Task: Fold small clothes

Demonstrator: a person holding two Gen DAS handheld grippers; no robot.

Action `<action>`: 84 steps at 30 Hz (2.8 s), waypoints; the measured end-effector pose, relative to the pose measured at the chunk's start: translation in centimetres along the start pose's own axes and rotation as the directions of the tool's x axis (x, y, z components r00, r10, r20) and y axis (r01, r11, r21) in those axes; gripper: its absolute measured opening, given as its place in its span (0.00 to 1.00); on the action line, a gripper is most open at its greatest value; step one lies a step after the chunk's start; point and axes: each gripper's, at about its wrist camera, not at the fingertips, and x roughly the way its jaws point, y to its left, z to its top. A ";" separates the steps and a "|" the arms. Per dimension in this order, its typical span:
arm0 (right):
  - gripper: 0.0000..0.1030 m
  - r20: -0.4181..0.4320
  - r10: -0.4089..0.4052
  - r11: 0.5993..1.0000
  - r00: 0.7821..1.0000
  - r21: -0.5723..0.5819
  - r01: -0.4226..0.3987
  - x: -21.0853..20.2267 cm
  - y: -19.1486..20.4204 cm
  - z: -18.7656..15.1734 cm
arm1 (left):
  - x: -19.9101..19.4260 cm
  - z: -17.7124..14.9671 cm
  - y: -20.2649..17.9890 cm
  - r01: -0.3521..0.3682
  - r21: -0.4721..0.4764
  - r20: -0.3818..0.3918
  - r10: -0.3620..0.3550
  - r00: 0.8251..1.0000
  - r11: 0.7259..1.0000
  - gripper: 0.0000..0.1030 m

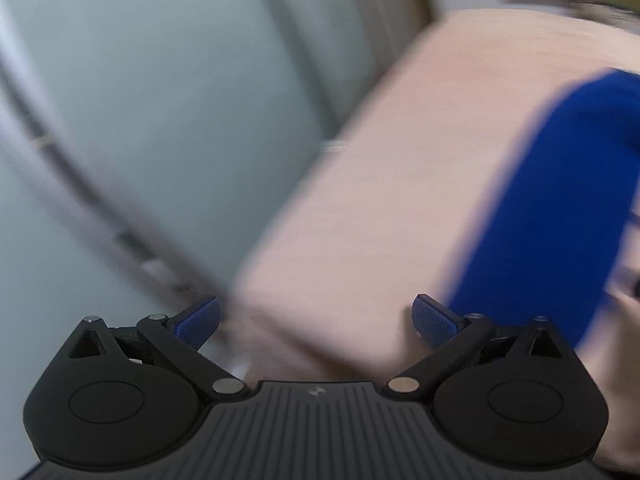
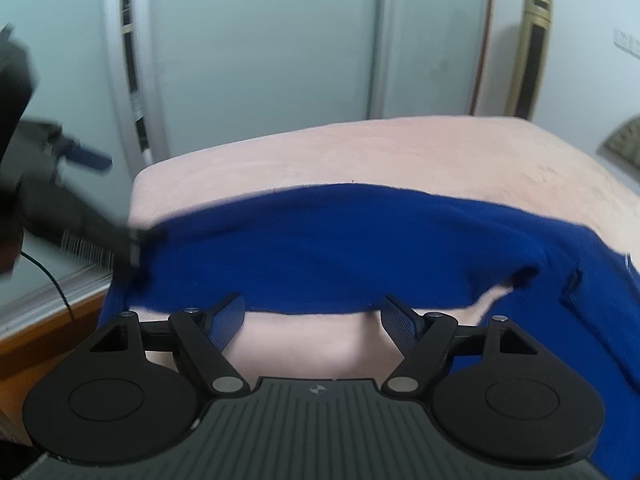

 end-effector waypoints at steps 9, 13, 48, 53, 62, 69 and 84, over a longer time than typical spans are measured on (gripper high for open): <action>0.75 -0.030 0.053 0.918 0.998 -0.391 -0.061 0.3 5.8 -1.2 | 1.9 -0.2 4.4 -0.056 -0.154 -0.059 0.047 0.997 0.987 1.00; 0.74 0.021 0.027 0.835 0.999 -0.550 -0.011 0.3 8.3 -1.9 | 1.1 0.3 2.8 -0.066 -0.120 -0.046 0.060 0.997 0.991 1.00; 0.56 0.146 -0.183 0.953 0.972 -0.216 0.212 -1.4 -4.3 -1.2 | 0.1 4.4 -4.6 0.131 -0.076 0.019 -0.130 0.991 0.988 1.00; 0.55 0.102 -0.148 0.857 0.984 -0.484 0.179 1.9 0.4 -1.4 | 0.6 3.9 -3.8 0.118 -0.102 0.003 -0.119 0.993 0.988 1.00; 0.09 0.091 -0.011 0.970 0.996 -0.242 0.033 2.8 -0.9 1.5 | 0.2 4.4 -4.4 0.157 -0.112 0.015 -0.156 0.988 0.981 1.00; 0.04 0.152 0.076 0.965 0.985 0.236 -0.111 1.2 -10.1 2.8 | -2.4 5.9 -8.6 0.291 -0.047 0.111 -0.285 0.952 0.956 1.00; 0.06 0.405 0.012 0.713 0.914 0.638 -0.291 -5.3 -24.8 2.9 | -6.6 8.7 -21.8 0.239 0.174 0.348 -0.286 0.893 0.955 1.00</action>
